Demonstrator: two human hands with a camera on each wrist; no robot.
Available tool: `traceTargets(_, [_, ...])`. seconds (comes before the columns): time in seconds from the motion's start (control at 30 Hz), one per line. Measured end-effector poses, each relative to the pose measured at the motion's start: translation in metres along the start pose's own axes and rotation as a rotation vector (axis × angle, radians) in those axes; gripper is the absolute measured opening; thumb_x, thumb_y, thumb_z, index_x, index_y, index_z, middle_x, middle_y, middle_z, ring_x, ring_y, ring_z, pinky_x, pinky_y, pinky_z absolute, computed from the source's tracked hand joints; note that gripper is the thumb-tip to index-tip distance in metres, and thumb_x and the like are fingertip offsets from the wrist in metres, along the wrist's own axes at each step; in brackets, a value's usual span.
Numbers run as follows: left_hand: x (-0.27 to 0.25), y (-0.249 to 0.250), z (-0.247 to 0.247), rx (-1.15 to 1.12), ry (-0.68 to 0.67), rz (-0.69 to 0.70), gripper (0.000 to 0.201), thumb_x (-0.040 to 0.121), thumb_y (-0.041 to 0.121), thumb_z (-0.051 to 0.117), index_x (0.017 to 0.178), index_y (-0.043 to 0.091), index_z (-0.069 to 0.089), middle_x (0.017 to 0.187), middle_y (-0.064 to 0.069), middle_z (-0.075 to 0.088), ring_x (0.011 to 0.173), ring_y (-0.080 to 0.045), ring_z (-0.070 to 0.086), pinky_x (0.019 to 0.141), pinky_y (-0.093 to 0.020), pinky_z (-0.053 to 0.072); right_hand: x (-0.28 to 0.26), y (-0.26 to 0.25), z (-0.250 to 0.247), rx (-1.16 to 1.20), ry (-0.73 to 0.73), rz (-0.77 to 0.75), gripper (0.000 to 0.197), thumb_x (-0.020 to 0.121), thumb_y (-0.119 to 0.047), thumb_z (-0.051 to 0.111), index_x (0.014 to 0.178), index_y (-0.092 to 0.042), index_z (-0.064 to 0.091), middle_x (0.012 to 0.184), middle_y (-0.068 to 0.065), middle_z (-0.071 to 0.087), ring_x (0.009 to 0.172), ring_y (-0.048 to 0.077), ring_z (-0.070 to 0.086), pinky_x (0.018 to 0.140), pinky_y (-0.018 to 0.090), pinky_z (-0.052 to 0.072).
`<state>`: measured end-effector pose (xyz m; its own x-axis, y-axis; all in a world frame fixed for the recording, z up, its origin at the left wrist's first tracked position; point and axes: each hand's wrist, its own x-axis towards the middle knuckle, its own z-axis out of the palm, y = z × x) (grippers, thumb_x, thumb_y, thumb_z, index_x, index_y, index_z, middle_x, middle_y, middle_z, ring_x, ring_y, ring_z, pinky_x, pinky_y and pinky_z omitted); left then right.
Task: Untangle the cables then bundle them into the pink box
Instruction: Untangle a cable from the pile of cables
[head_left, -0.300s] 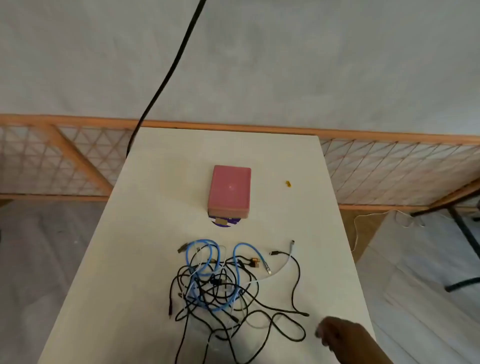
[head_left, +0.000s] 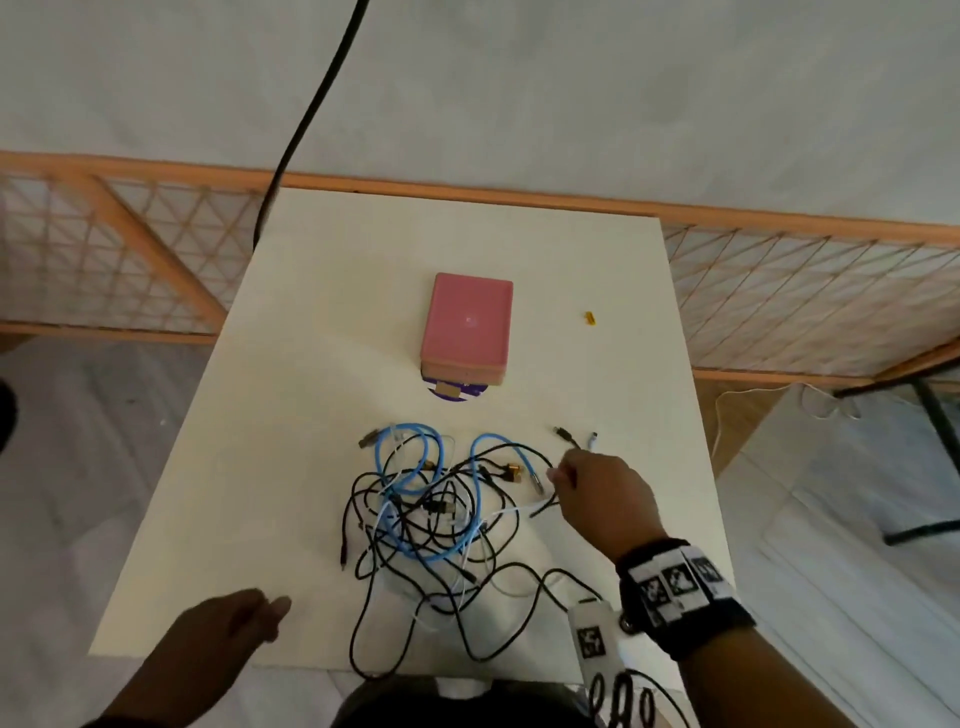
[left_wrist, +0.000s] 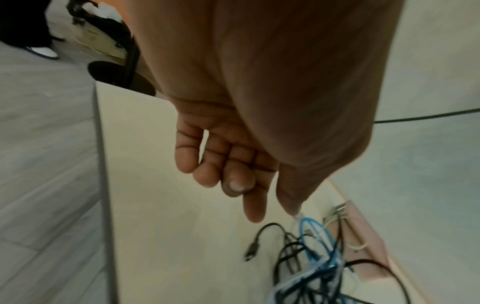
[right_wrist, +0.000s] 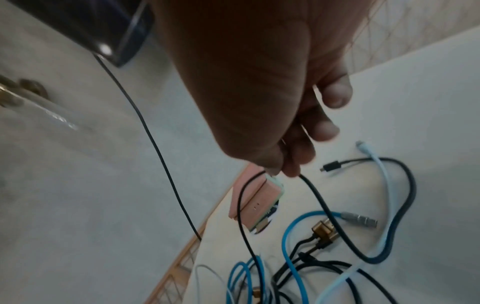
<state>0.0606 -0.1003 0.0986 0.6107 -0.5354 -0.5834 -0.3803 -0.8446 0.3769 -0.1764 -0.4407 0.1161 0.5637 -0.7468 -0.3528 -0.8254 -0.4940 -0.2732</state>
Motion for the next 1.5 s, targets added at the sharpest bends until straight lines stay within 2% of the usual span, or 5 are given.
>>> traceTargets(0.53, [-0.014, 0.026, -0.022, -0.226, 0.138, 0.092, 0.029, 0.093, 0.05, 0.06, 0.076, 0.029, 0.068, 0.068, -0.004, 0.071, 0.068, -0.028, 0.065, 0.067, -0.035, 0.048, 0.072, -0.012, 0.05, 0.406, -0.282, 0.06, 0.018, 0.085, -0.014, 0.072, 0.101, -0.021, 0.067, 0.086, 0.005, 0.072, 0.069, 0.03, 0.073, 0.055, 0.033, 0.058])
traceTargets(0.83, [-0.005, 0.089, -0.036, -0.218, 0.283, 0.233, 0.025, 0.1, 0.031, 0.065, 0.076, 0.024, 0.069, 0.07, 0.034, 0.065, 0.068, -0.001, 0.061, 0.058, -0.009, 0.039, 0.072, -0.002, 0.05, 0.31, -0.116, -0.066, 0.013, 0.09, -0.017, 0.069, 0.081, -0.026, 0.07, 0.068, -0.014, 0.065, 0.071, 0.008, 0.064, 0.061, 0.015, 0.045])
traceTargets(1.07, [0.024, 0.152, -0.078, -0.257, 0.376, 0.529, 0.018, 0.102, 0.033, 0.064, 0.087, 0.023, 0.069, 0.084, 0.013, 0.068, 0.079, -0.011, 0.062, 0.066, -0.018, 0.043, 0.05, -0.041, -0.039, 0.567, 0.287, -0.379, 0.008, 0.093, -0.016, 0.071, 0.097, -0.017, 0.065, 0.1, -0.001, 0.065, 0.087, 0.006, 0.061, 0.073, 0.016, 0.05])
traceTargets(1.3, [0.053, 0.214, -0.125, -0.443, 0.282, 0.806, 0.014, 0.105, 0.026, 0.06, 0.113, 0.02, 0.07, 0.091, 0.031, 0.067, 0.088, 0.005, 0.063, 0.072, -0.009, 0.044, 0.009, -0.109, -0.102, 1.112, 0.276, -0.503, 0.01, 0.106, -0.007, 0.047, 0.112, -0.015, 0.045, 0.103, 0.004, 0.076, 0.104, 0.024, 0.071, 0.091, 0.04, 0.057])
traceTargets(1.5, [0.045, 0.246, -0.118, -0.644, -0.072, 0.929, 0.035, 0.103, 0.04, 0.055, 0.129, 0.021, 0.069, 0.101, 0.005, 0.075, 0.089, -0.009, 0.073, 0.08, -0.029, 0.059, -0.011, -0.15, -0.095, 1.305, 0.401, -0.415, 0.01, 0.102, -0.007, 0.057, 0.109, -0.014, 0.057, 0.085, 0.022, 0.073, 0.074, 0.031, 0.069, 0.069, 0.045, 0.06])
